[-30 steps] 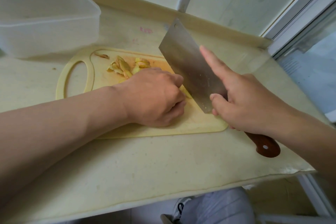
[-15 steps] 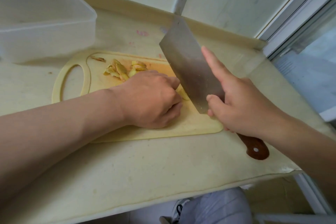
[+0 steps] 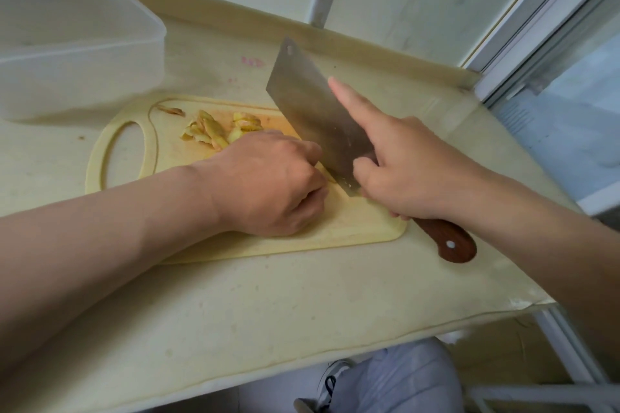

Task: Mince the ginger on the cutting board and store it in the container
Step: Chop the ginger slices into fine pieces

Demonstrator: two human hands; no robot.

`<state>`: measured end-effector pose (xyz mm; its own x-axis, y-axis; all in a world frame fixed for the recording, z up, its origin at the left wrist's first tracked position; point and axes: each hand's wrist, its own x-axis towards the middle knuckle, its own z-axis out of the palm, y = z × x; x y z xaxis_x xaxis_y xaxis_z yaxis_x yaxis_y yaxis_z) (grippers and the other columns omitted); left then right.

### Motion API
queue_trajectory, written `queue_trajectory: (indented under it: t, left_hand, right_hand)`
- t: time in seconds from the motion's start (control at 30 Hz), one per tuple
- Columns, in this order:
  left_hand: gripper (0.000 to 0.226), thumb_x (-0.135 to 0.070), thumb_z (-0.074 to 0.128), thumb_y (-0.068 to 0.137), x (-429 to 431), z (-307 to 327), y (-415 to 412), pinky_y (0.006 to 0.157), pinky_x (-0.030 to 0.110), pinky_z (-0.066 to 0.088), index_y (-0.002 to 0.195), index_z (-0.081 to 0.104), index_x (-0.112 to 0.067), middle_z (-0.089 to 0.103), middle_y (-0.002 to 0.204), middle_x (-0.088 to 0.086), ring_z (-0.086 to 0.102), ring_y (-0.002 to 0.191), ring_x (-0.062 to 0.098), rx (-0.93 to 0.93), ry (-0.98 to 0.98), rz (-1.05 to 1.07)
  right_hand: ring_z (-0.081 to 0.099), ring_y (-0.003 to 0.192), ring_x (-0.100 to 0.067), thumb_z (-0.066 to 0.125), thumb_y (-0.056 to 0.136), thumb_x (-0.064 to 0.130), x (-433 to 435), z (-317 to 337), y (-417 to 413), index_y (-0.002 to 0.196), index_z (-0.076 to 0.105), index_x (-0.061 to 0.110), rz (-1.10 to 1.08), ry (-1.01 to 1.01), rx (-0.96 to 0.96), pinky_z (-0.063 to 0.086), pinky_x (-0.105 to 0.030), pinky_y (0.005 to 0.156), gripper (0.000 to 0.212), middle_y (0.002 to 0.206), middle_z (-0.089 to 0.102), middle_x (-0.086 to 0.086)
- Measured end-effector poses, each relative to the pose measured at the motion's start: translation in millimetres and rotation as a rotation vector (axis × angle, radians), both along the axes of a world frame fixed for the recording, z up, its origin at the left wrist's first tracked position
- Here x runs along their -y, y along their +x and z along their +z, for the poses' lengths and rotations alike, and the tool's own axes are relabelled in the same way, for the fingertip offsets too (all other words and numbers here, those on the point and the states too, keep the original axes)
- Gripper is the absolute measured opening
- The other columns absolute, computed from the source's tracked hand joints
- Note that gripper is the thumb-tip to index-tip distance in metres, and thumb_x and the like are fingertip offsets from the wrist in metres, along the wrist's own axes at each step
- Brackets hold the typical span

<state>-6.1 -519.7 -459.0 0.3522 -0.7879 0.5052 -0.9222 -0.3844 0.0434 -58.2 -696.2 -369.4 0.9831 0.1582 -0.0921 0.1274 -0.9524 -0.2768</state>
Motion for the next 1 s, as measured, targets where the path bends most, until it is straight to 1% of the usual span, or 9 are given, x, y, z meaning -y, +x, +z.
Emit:
queue_trajectory:
  t: [0.1, 0.23, 0.3, 0.37, 0.5, 0.6, 0.8, 0.9, 1.0]
  left_hand:
    - [0.04, -0.036, 0.042, 0.094, 0.2, -0.4, 0.7, 0.059, 0.037, 0.047, 0.073, 0.067, -0.014, 0.048, 0.069, 0.004, 0.049, 0.058, 0.033, -0.007, 0.001, -0.001]
    - [0.039, -0.035, 0.043, 0.095, 0.1, -0.9, 2.0, 0.059, 0.038, 0.048, 0.072, 0.066, -0.013, 0.046, 0.068, 0.004, 0.048, 0.057, 0.034, -0.012, -0.009, -0.01]
    - [0.038, -0.033, 0.044, 0.094, -0.5, -0.7, 2.6, 0.058, 0.037, 0.047, 0.07, 0.065, -0.013, 0.046, 0.067, 0.005, 0.047, 0.056, 0.034, -0.004, -0.011, -0.016]
    - [0.037, -0.031, 0.046, 0.093, -1.4, -0.7, 3.4, 0.056, 0.036, 0.046, 0.067, 0.064, -0.012, 0.046, 0.065, 0.006, 0.045, 0.054, 0.033, 0.01, -0.025, -0.02]
    - [0.038, -0.029, 0.047, 0.092, -1.6, -1.2, 4.1, 0.054, 0.038, 0.047, 0.062, 0.062, -0.011, 0.046, 0.063, 0.006, 0.044, 0.05, 0.034, 0.023, -0.04, -0.019]
    - [0.038, -0.03, 0.047, 0.092, -1.7, -1.2, 4.5, 0.054, 0.038, 0.047, 0.063, 0.063, -0.011, 0.048, 0.063, 0.006, 0.045, 0.051, 0.034, 0.028, -0.035, -0.025]
    - [0.035, -0.031, 0.047, 0.091, -1.6, -0.9, 3.1, 0.055, 0.033, 0.042, 0.067, 0.064, -0.012, 0.049, 0.065, 0.006, 0.046, 0.053, 0.033, 0.041, -0.024, -0.021]
    - [0.034, -0.03, 0.049, 0.091, -1.5, -1.9, 3.9, 0.055, 0.032, 0.043, 0.066, 0.064, -0.013, 0.047, 0.065, 0.004, 0.045, 0.052, 0.032, 0.043, -0.029, -0.019]
    - [0.035, -0.03, 0.049, 0.091, -1.4, -2.9, 4.7, 0.055, 0.032, 0.043, 0.065, 0.063, -0.013, 0.047, 0.065, 0.004, 0.045, 0.052, 0.032, 0.046, -0.031, -0.016]
  right_hand:
    - [0.063, 0.051, -0.022, 0.05, 0.096, 0.01, 10.4, -8.5, -15.1, 0.159, -0.004, 0.056, -0.006, 0.049, 0.088, 0.057, -0.045, 0.058, 0.095, 0.062, 0.068, -0.008]
    - [0.066, 0.055, -0.023, 0.051, 0.097, 0.011, 16.9, -11.1, -22.3, 0.157, -0.005, 0.059, 0.016, 0.047, 0.097, 0.057, -0.045, 0.061, 0.095, 0.061, 0.068, -0.008]
    - [0.066, 0.058, -0.024, 0.05, 0.097, 0.011, 16.3, -9.0, -20.0, 0.157, -0.006, 0.059, 0.029, 0.026, 0.079, 0.057, -0.046, 0.063, 0.095, 0.064, 0.068, -0.008]
    - [0.065, 0.055, -0.022, 0.05, 0.097, 0.011, 13.9, -5.4, -15.3, 0.157, -0.005, 0.06, 0.029, -0.003, 0.043, 0.058, -0.045, 0.062, 0.095, 0.067, 0.07, -0.009]
    - [0.063, 0.043, -0.018, 0.048, 0.095, 0.01, 5.4, 5.7, -0.2, 0.156, -0.005, 0.063, 0.011, -0.048, -0.096, 0.061, -0.041, 0.051, 0.096, 0.075, 0.07, -0.007]
    - [0.066, 0.042, -0.022, 0.047, 0.094, 0.008, -3.7, 8.6, 10.7, 0.155, -0.005, 0.064, -0.018, -0.042, -0.141, 0.062, -0.043, 0.049, 0.098, 0.08, 0.069, -0.008]
    - [0.065, 0.041, -0.021, 0.046, 0.092, 0.007, -7.7, 7.9, 5.6, 0.157, -0.005, 0.061, -0.024, -0.041, -0.12, 0.062, -0.042, 0.049, 0.098, 0.077, 0.066, -0.006]
    - [0.066, 0.045, -0.024, 0.045, 0.094, 0.009, 0.0, 10.3, -7.4, 0.155, -0.006, 0.064, -0.038, -0.054, -0.141, 0.062, -0.045, 0.052, 0.097, 0.073, 0.066, -0.007]
    - [0.066, 0.046, -0.025, 0.045, 0.095, 0.01, 2.5, 12.4, -16.2, 0.153, -0.006, 0.067, -0.049, -0.054, -0.161, 0.062, -0.043, 0.051, 0.096, 0.069, 0.065, -0.009]
